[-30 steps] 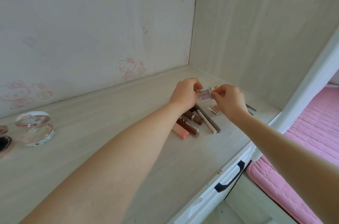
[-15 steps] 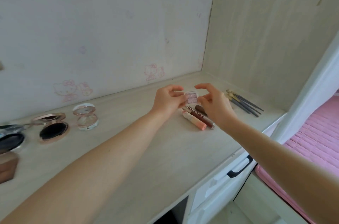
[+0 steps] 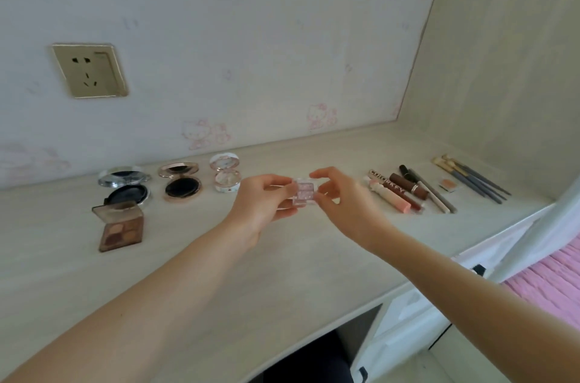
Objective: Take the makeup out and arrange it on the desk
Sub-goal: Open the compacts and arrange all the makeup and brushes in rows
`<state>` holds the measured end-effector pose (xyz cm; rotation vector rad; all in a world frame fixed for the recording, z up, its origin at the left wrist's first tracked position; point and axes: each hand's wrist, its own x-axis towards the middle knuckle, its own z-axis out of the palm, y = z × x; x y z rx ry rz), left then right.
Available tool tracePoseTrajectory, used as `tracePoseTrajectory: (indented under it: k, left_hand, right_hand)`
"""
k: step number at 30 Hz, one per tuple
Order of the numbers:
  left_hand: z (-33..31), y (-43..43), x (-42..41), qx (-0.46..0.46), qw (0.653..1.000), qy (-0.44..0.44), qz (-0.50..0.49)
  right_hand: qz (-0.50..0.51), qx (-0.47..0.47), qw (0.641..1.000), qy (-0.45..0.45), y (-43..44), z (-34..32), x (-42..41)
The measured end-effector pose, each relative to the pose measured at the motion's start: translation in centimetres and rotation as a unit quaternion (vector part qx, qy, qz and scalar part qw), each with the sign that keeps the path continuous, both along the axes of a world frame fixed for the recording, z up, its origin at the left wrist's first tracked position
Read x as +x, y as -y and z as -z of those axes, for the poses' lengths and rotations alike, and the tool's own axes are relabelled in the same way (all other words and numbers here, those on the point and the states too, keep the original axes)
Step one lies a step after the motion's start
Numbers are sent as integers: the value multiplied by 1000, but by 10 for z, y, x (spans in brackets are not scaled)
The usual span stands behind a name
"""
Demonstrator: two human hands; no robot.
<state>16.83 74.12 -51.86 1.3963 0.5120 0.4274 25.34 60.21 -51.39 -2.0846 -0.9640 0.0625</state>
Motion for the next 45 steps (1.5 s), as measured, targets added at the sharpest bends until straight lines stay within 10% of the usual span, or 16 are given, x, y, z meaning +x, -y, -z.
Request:
tracePoseTrajectory:
  k: [13, 23, 45]
  left_hand:
    - [13, -39, -94, -37, 997, -4, -66]
    - [18, -49, -117, -233, 971, 53, 1]
    - [25, -62, -122, -239, 967, 83, -12]
  right_hand:
    - [-142, -63, 972, 175, -57, 15, -63]
    - [-163, -24, 976, 146, -77, 21, -78]
    - [-197, -10, 972, 126, -82, 16, -69]
